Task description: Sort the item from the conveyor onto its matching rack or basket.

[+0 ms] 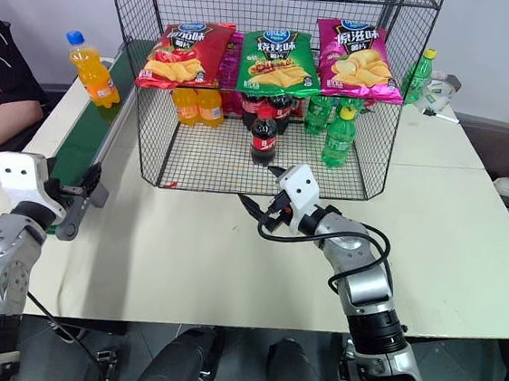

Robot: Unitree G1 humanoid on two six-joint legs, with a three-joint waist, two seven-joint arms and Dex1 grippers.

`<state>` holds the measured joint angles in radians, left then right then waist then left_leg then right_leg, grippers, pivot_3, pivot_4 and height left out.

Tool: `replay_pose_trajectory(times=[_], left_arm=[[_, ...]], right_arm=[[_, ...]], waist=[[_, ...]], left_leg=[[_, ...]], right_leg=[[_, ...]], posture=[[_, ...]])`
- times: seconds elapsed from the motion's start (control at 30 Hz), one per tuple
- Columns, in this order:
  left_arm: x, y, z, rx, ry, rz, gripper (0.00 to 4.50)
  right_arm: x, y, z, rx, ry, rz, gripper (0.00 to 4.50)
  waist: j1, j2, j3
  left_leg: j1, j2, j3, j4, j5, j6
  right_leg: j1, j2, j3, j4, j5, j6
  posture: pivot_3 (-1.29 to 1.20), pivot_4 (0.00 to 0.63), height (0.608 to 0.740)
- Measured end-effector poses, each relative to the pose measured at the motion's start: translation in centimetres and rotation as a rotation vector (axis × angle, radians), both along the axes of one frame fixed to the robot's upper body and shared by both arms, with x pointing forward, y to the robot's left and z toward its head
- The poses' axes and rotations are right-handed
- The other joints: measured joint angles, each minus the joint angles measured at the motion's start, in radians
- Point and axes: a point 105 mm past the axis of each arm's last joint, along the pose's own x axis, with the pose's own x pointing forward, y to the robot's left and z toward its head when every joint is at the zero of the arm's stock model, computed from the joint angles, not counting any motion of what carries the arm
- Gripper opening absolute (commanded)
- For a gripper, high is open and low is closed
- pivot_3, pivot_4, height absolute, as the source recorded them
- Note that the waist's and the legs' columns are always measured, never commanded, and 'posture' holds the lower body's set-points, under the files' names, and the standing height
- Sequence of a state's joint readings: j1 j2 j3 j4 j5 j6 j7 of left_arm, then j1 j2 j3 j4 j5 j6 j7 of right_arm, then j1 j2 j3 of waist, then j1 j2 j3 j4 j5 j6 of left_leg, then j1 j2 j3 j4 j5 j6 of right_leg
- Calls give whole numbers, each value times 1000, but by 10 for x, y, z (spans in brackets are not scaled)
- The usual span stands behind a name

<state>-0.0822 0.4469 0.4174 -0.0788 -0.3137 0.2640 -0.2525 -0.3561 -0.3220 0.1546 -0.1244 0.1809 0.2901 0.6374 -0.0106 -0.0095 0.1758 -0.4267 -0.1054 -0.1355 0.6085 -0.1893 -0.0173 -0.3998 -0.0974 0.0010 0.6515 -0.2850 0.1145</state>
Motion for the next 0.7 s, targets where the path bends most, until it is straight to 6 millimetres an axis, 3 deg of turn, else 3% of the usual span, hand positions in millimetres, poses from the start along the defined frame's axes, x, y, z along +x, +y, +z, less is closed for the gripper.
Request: replay_pose_trajectory(times=[0.37, 0.7], left_arm=[[-12, 36, 18, 17, -49, 92, 4478], [-15, 40, 17, 5, -48, 107, 4478]], right_arm=[[-1, 3, 0, 5, 2, 13, 4500], [-1, 5, 1, 6, 1, 20, 4500]], waist=[[-1, 0, 0], [-1, 0, 0]], left_leg=[[0, 0, 0, 0, 0, 0], [0, 0, 0, 0, 0, 0]], right_leg=[[-1, 0, 0, 0, 0, 0], [-1, 0, 0, 0, 0, 0]], posture=[[0, 150, 740], [0, 150, 740]])
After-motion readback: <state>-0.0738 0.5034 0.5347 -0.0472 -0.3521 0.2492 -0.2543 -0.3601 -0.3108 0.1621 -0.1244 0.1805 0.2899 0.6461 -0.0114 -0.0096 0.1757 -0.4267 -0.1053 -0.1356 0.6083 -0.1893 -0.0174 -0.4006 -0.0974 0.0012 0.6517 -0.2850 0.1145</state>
